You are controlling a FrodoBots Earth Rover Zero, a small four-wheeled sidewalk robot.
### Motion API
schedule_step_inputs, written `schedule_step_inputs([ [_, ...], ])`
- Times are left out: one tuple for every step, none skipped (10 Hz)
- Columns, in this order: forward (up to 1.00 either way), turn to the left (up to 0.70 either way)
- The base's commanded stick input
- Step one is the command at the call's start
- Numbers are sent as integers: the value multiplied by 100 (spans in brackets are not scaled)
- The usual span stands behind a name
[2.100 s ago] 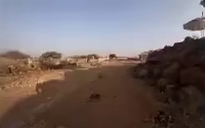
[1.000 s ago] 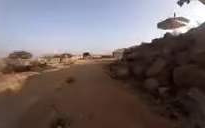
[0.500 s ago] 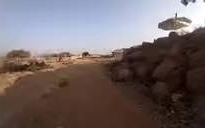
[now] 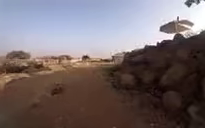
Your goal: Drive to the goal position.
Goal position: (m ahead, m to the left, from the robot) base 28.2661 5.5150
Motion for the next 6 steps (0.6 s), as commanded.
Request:
schedule_step_inputs([
  [70,15],
  [70,0],
  [70,0],
  [70,0],
  [70,0],
  [70,0],
])
